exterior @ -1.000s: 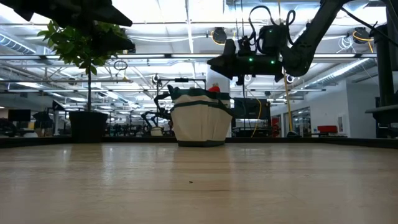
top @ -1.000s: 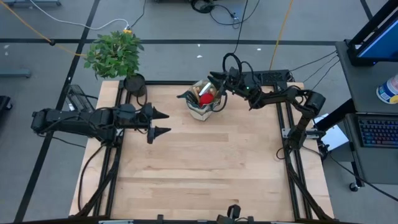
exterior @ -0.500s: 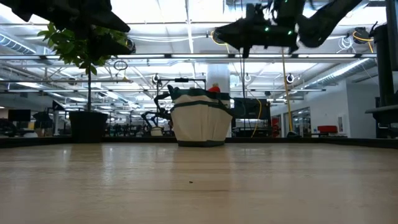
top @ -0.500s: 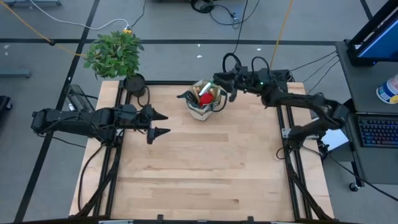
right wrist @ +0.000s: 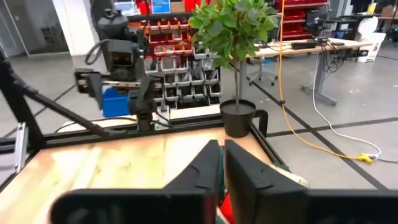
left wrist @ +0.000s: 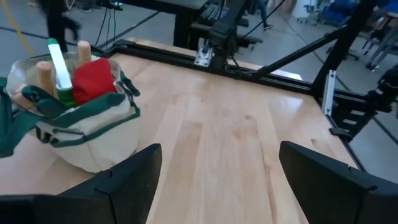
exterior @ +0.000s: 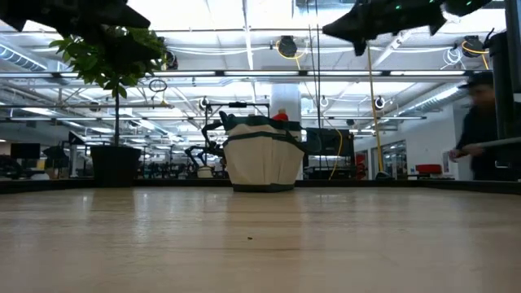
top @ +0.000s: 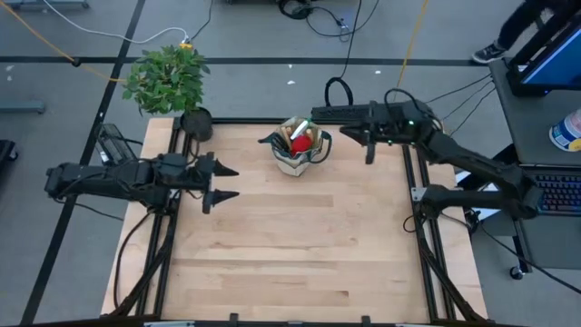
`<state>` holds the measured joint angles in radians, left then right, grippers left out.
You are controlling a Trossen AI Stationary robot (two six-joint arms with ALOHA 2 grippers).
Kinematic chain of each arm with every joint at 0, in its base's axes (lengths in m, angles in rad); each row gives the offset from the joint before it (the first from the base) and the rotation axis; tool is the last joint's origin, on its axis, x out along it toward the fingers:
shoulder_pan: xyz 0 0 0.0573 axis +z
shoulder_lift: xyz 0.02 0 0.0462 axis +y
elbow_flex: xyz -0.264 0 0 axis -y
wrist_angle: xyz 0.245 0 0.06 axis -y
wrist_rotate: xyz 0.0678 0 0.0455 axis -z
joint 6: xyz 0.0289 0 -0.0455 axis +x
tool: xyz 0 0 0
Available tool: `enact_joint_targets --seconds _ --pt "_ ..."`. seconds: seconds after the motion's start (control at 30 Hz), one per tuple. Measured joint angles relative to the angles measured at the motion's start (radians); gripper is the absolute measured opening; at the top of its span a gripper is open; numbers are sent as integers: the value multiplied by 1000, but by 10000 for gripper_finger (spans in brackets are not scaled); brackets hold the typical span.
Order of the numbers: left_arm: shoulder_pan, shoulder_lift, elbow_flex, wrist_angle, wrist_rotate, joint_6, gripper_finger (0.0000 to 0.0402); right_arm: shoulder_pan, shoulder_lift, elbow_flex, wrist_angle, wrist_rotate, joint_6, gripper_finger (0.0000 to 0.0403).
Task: Pick & Place Garden tools in Gardening bag
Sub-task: Return to Home Position
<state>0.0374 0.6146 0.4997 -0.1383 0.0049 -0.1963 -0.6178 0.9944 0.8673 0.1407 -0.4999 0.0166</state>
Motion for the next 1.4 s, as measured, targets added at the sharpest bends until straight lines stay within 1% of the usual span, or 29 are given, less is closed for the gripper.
enact_joint_targets --seconds 0.07,0.2,0.3,0.4,0.47,0.67,0.77,0.93,1.03,1.23,1.4 --pt "-11 -44 -30 -1 2 0 333 0 -48 0 -61 4 -11 5" --pt "-41 -135 -86 13 1 0 333 0 -138 0 -168 55 -5 11" --pt "-68 -206 -114 15 -16 2 333 0 -201 0 -246 85 -6 3" --pt "-98 -264 -140 15 -40 8 333 0 -260 0 -317 87 -10 3" --pt "-116 -298 -165 8 -65 6 333 0 -301 -12 -349 108 -9 2" --pt "-159 -384 -233 27 -119 -13 333 0 -451 -182 -287 185 77 1" --pt "-170 -415 -254 29 -121 -15 333 0 -527 -277 -220 196 121 1" --pt "-175 -467 -288 33 -137 -21 333 0 -648 -409 -161 276 181 1" --pt "-175 -501 -316 32 -138 -47 333 0 -707 -472 -160 320 188 1" --pt "-175 -555 -350 31 -138 -47 333 0 -767 -567 -160 372 215 0" --pt "-175 -595 -386 19 -138 -49 333 0 -779 -629 -157 377 209 0"
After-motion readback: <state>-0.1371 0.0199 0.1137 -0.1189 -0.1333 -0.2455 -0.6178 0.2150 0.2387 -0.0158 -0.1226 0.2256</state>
